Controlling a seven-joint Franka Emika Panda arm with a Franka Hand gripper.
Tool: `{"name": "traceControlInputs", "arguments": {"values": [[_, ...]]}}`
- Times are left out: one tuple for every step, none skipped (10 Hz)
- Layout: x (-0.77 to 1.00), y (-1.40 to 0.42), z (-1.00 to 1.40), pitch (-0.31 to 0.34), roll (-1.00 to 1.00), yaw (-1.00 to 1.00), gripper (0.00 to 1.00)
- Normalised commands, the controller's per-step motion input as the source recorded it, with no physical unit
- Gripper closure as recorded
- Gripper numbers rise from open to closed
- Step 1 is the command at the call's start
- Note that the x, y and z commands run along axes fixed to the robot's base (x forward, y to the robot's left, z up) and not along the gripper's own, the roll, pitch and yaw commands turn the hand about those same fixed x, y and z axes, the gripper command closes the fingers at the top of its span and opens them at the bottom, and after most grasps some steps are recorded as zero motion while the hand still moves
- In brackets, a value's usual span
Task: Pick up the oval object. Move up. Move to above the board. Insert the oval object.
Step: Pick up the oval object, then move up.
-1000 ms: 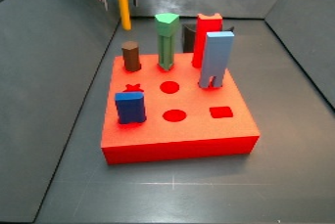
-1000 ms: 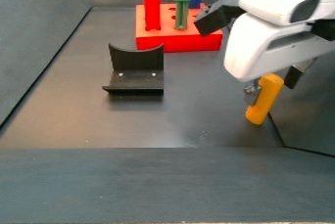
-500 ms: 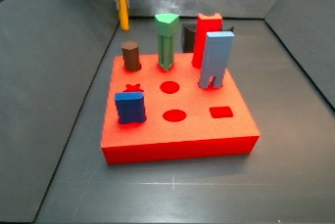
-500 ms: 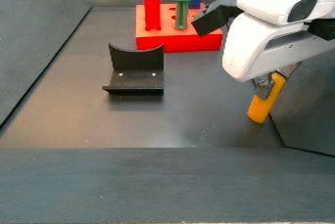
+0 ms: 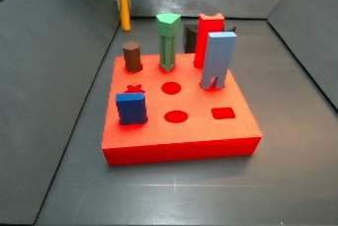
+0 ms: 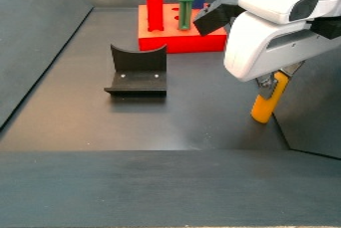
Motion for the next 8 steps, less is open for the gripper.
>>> {"name": "traceControlInputs", "arguments": {"values": [[0.0,0.0,0.0,0.0,0.0,0.0,1.0],[0.0,0.0,0.0,0.0,0.0,0.0,1.0],[0.0,0.0,0.83,0.0,0.0,0.0,1.0],[0.05,-0.07,0.83,0.001,0.0,-0.03,1.0],[0.01,-0.05,0.71,0.05,0.02,-0.03,1.0],[-0.01,-0.03,0.65,0.066,0.04,-0.02,1.0],[-0.02,-0.01,0.52,0.087,0.08,-0.01,1.0],[-0.03,-0.01,0.43,0.098,0.1,-0.01,1.0]]}}
